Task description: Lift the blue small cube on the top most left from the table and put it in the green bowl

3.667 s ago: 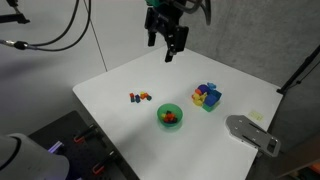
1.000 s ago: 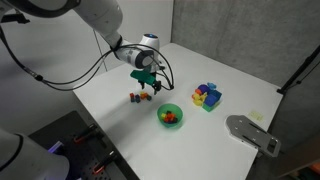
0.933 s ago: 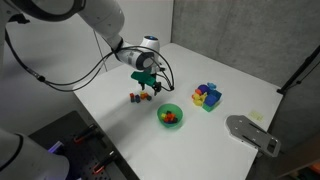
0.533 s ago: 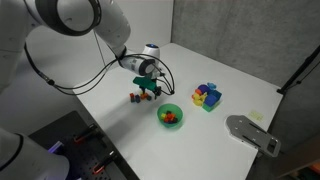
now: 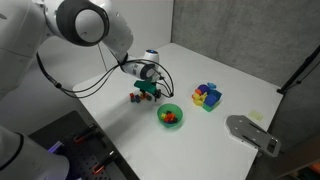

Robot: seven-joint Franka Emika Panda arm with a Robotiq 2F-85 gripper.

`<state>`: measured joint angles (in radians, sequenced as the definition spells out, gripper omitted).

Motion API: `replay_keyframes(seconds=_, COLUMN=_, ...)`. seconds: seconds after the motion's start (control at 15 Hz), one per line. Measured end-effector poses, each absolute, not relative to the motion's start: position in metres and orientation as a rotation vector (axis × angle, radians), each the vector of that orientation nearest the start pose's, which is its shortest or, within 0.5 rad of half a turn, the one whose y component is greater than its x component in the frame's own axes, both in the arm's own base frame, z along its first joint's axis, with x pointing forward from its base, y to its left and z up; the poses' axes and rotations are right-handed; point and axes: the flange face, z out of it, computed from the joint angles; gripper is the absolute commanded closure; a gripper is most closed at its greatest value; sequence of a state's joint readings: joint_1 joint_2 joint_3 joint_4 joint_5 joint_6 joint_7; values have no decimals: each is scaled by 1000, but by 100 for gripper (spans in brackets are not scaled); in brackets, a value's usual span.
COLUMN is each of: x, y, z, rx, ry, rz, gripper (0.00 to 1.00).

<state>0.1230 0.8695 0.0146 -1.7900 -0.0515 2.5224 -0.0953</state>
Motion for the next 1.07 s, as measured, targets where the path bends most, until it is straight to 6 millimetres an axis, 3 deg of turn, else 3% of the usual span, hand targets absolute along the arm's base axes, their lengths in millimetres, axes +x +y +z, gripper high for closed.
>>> replay_keyframes(seconds=0.53, x=621, y=89, z=32, rx=-3149, ry=-408, rz=219, gripper=0)
replay_keyframes(seconds=1.07, x=628, y=103, z=32, rx=-3163, ry=-449, rz=197, gripper=0)
